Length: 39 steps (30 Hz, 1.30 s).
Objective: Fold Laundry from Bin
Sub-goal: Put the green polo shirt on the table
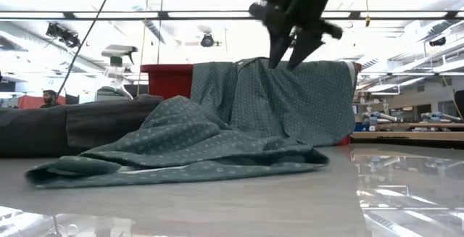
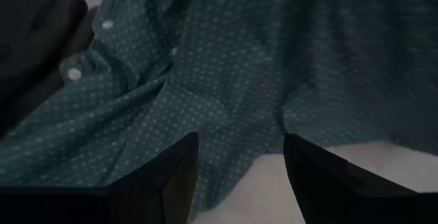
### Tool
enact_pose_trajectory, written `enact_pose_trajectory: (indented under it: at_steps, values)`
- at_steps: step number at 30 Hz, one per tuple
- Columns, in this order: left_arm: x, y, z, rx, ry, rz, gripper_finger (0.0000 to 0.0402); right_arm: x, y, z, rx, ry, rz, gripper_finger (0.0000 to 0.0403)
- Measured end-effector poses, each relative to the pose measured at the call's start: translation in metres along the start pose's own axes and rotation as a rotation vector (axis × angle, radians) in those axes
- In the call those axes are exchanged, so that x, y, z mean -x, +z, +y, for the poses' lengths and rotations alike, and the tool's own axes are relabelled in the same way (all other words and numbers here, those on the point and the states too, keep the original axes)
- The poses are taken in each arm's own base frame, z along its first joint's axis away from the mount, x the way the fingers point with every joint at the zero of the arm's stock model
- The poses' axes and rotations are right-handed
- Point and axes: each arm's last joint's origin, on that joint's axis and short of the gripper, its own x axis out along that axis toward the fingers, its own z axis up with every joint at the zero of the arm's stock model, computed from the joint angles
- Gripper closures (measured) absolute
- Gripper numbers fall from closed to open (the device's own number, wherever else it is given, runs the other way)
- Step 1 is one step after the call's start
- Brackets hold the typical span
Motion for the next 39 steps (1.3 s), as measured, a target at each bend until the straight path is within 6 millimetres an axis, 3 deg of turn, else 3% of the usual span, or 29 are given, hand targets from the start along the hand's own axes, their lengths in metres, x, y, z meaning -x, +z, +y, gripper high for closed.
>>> enact_pose_trajectory:
  at_steps: [6,12,20,25,33,39]
  values:
    - [0.018,-0.007,0.009,0.086,0.01,-0.073,0.0249,-0.047,-0.011,0.016,0.113,-0.089,0.035,0.0187]
    - [0.037,-0.016,0.02,0.176,0.014,-0.14,0.0249,-0.092,-0.012,0.03,0.148,-0.019,0.093,0.0201]
    - [0.045,-0.02,0.026,0.217,0.019,-0.175,0.0249,-0.125,-0.031,0.027,0.17,-0.053,0.292,0.0228]
    - [0.045,-0.02,0.026,0.204,0.028,-0.18,0.0249,-0.108,-0.055,0.038,0.19,-0.003,0.451,0.0247]
    - [0.043,-0.015,0.036,0.158,0.074,-0.188,0.0249,-0.032,-0.099,0.065,0.172,0.243,0.671,0.0249]
    - [0.04,-0.007,0.05,0.143,0.113,-0.194,0.0249,0.029,-0.113,0.066,0.176,0.435,0.841,0.0249]
